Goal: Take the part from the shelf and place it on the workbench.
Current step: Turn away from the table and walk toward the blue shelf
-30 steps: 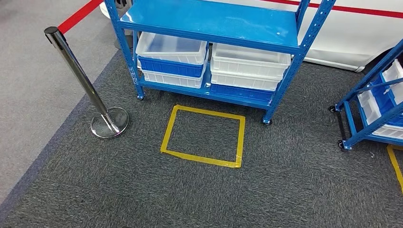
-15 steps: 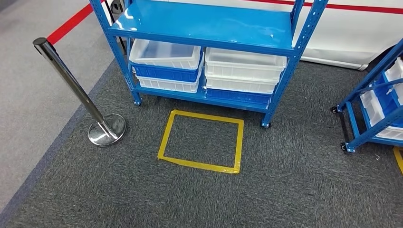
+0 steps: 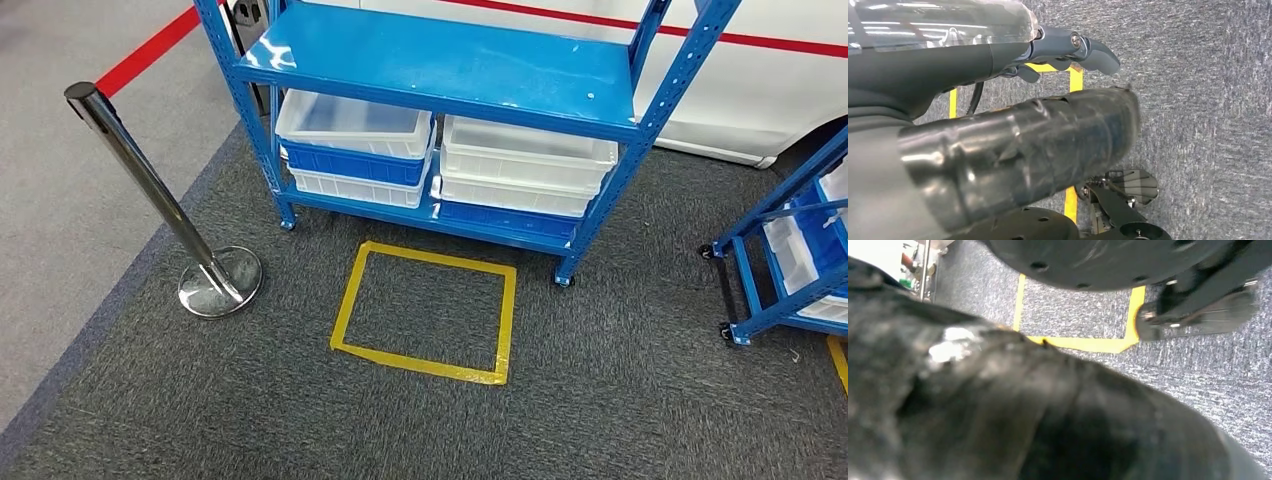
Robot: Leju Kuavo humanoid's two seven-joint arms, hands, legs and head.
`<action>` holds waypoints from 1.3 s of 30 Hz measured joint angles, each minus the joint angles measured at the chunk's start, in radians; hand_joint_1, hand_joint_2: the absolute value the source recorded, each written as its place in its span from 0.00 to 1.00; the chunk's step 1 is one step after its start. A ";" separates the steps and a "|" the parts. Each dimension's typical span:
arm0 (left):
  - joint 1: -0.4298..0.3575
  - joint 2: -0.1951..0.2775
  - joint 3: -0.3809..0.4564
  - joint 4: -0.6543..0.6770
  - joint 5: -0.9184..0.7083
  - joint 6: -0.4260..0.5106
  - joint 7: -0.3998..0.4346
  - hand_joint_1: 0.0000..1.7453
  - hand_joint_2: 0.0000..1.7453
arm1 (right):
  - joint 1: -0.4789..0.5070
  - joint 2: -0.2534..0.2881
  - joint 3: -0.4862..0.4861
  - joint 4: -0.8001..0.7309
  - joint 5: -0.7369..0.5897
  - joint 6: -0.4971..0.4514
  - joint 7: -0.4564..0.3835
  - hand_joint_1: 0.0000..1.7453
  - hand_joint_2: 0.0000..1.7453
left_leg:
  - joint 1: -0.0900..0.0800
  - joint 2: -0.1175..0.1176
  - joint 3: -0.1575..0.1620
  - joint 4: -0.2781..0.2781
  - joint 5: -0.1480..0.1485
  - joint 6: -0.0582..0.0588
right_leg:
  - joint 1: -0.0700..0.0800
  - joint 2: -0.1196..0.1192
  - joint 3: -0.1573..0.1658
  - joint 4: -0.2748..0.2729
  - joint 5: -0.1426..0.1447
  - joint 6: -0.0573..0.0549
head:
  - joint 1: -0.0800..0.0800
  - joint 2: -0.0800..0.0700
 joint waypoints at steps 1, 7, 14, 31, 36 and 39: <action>0.001 0.000 0.000 0.000 0.000 0.000 0.000 0.00 0.00 | 0.002 0.000 0.000 0.000 0.001 0.000 0.000 0.00 0.00 | 0.000 0.000 0.016 0.000 -0.011 -0.003 | 0.000 -0.001 0.012 -0.060 0.049 -0.003 | 0.000 0.000; -0.004 -0.002 0.001 0.001 -0.001 -0.001 0.002 0.00 0.00 | 0.007 -0.001 0.000 0.000 0.008 0.000 0.000 0.00 0.00 | -0.001 0.000 0.058 0.009 -0.049 -0.036 | 0.014 -0.003 0.052 -0.203 0.135 -0.041 | 0.004 0.000; -0.002 -0.003 0.001 0.001 -0.001 0.001 0.001 0.00 0.00 | 0.005 -0.001 0.000 0.000 0.016 0.012 0.000 0.00 0.00 | 0.004 0.000 -0.139 0.296 -0.143 -0.058 | 0.009 -0.001 0.119 -0.219 0.091 -0.068 | 0.004 0.000; 0.002 0.000 0.004 0.001 -0.001 0.003 -0.003 0.00 0.00 | -0.001 -0.001 0.000 0.002 0.025 0.015 -0.001 0.00 0.00 | 0.000 -0.003 -0.020 0.030 -0.006 0.000 | 0.007 0.001 -0.002 0.006 -0.009 -0.007 | 0.003 0.000; 0.000 -0.005 0.006 0.001 -0.001 0.003 -0.005 0.00 0.00 | 0.007 -0.005 0.000 0.002 0.032 0.015 -0.004 0.00 0.00 | -0.004 -0.005 0.021 0.031 -0.045 -0.021 | 0.022 -0.001 0.023 -0.174 0.129 -0.040 | 0.002 0.000; -0.003 -0.005 0.007 0.001 -0.001 0.003 -0.007 0.00 0.00 | 0.007 -0.004 0.000 0.002 0.033 0.015 -0.004 0.00 0.00 | -0.005 -0.004 0.024 0.064 -0.052 -0.033 | 0.015 -0.001 0.053 -0.194 0.130 -0.057 | 0.001 0.000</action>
